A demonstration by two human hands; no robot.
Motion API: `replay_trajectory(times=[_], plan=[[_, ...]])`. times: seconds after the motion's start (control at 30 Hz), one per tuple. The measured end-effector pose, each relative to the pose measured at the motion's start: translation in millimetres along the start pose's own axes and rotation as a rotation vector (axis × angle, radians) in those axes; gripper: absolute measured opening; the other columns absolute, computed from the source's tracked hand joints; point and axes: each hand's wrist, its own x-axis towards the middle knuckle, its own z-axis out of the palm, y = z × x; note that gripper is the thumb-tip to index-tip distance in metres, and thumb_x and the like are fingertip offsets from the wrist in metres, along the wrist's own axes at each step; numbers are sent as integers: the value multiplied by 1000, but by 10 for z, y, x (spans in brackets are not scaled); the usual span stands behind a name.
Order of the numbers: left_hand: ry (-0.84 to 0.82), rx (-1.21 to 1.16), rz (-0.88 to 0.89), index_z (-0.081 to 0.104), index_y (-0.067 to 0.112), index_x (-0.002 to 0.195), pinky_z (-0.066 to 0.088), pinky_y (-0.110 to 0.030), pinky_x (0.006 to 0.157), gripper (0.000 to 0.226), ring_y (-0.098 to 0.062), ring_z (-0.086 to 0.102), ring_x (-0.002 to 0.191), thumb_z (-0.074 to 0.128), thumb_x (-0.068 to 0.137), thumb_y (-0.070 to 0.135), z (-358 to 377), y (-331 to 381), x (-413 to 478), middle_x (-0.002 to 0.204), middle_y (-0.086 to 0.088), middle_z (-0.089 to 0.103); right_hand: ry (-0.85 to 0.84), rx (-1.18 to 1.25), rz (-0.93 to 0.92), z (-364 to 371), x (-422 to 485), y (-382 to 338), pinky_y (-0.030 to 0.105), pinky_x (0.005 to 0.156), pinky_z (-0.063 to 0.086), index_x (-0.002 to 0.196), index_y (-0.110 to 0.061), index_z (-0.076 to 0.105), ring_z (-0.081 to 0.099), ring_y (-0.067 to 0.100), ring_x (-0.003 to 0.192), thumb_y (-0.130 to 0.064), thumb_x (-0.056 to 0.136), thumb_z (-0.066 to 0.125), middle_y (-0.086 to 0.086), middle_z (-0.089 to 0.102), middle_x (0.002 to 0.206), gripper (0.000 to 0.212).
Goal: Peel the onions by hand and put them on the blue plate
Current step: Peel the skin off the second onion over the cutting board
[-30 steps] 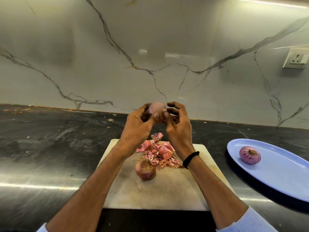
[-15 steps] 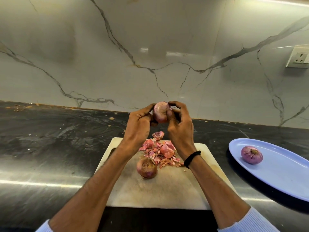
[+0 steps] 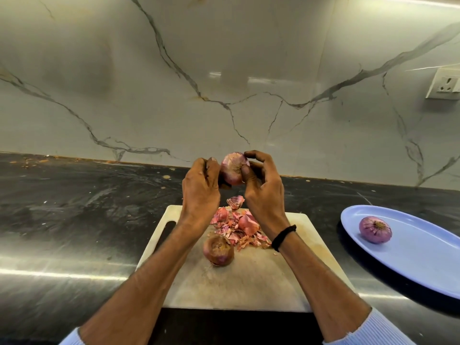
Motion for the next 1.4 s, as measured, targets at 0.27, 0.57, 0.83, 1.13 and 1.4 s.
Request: replay_trajectory(times=[0.27, 0.57, 0.83, 1.13, 1.4], plan=[[-55, -17, 9, 57, 8, 101, 58, -52, 79, 27, -32, 67, 91, 46, 105, 32, 8, 38, -32, 95, -14, 66, 35, 46, 32, -50, 25, -18, 14, 82, 53, 129, -17, 54, 62, 3, 107, -11, 100, 55, -3, 63, 115, 29], [-152, -108, -58, 46, 14, 127, 54, -15, 73, 23, -15, 66, 101, 41, 105, 16, 13, 31, -29, 112, -7, 62, 36, 43, 58, -54, 34, 28, 16, 83, 55, 128, -16, 54, 61, 4, 106, -11, 99, 58, -3, 62, 115, 29], [-223, -127, -51, 48, 22, 142, 56, -24, 86, 39, -6, 66, 101, 48, 104, 27, 28, 35, -10, 118, 9, 60, 23, -9, -22, -25, 24, 43, 20, 83, 57, 123, -14, 56, 61, -5, 103, -15, 101, 57, -4, 62, 113, 23], [-302, -361, -163, 52, 16, 132, 55, -16, 71, 38, -6, 72, 89, 62, 95, 17, 9, 41, 13, 106, -9, 72, 36, 27, -10, -38, 18, 29, 20, 82, 56, 110, -19, 59, 65, 0, 97, -11, 96, 64, -16, 64, 102, 17], [-434, -462, -191, 53, 18, 139, 56, -39, 96, 45, -22, 67, 113, 59, 96, 6, -21, 2, 23, 118, -1, 72, 134, -2, -3, -84, 45, 62, 27, 82, 57, 105, -12, 67, 66, 8, 95, -13, 96, 65, -4, 69, 100, 9]])
